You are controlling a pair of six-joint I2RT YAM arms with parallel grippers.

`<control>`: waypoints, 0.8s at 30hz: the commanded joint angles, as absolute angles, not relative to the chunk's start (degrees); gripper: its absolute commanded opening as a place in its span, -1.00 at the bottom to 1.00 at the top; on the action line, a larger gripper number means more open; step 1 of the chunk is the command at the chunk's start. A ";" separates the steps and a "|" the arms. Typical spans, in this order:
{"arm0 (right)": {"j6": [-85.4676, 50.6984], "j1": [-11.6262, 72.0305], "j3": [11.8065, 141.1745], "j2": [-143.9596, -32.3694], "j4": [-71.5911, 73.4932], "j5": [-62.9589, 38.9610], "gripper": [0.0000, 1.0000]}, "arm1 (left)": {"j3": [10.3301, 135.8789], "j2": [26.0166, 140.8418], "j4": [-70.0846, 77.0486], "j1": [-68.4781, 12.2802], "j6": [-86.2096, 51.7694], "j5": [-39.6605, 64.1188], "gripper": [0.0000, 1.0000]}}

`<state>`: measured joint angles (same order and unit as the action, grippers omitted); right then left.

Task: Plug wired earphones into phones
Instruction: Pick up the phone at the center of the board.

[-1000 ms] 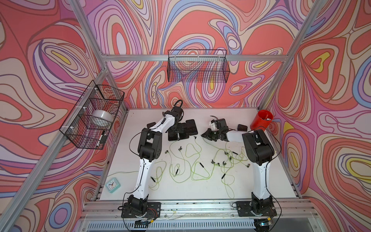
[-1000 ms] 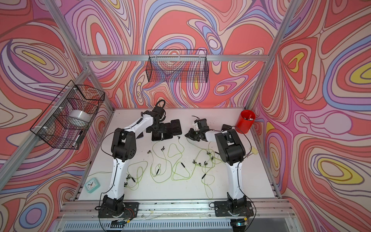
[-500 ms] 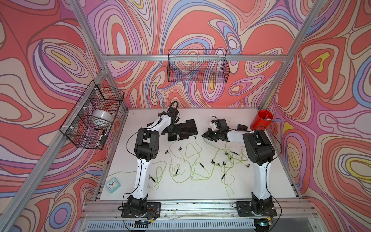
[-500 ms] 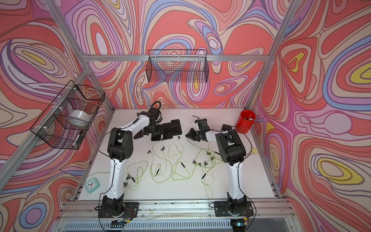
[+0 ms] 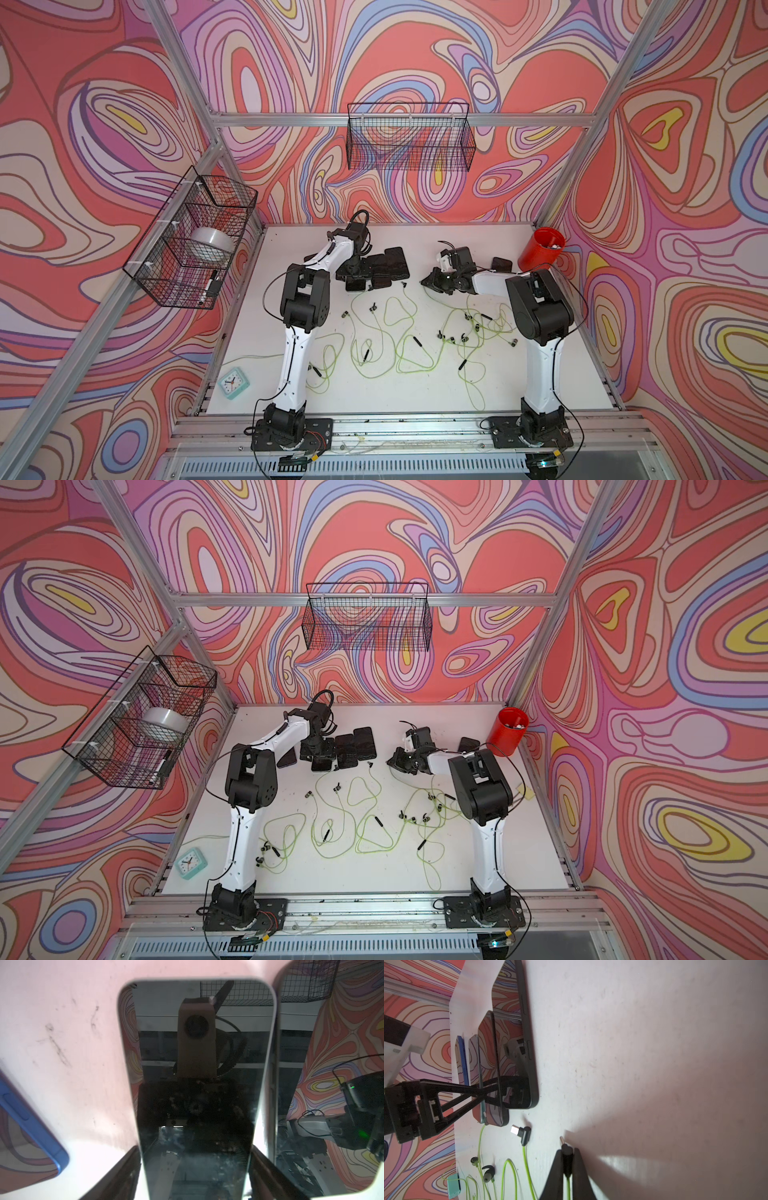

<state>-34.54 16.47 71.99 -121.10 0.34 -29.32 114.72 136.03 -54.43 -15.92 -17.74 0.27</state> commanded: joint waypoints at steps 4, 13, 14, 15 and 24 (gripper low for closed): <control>-33.83 16.26 70.30 -119.62 -2.17 -27.89 -0.95 | 114.26 139.81 -59.17 -15.29 -17.50 0.45 0.33; -32.62 16.26 66.89 -115.72 -0.16 -32.12 -0.95 | 106.44 129.28 -50.38 -14.83 -25.05 1.74 0.20; -32.23 16.23 66.36 -115.07 0.07 -32.92 -0.95 | 104.93 127.36 -48.87 -14.82 -26.33 2.11 0.17; -31.76 16.26 65.97 -114.34 -0.11 -33.36 -0.95 | 103.41 125.52 -47.21 -14.78 -27.69 2.51 0.14; -27.46 17.32 62.61 -104.96 -5.03 -34.10 -0.95 | 91.03 111.08 -36.36 -14.52 -40.96 5.72 -0.07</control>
<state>-30.20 16.62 63.51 -108.84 -3.03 -33.26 92.97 116.31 -42.30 -14.94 -33.80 3.92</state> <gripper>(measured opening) 0.083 0.713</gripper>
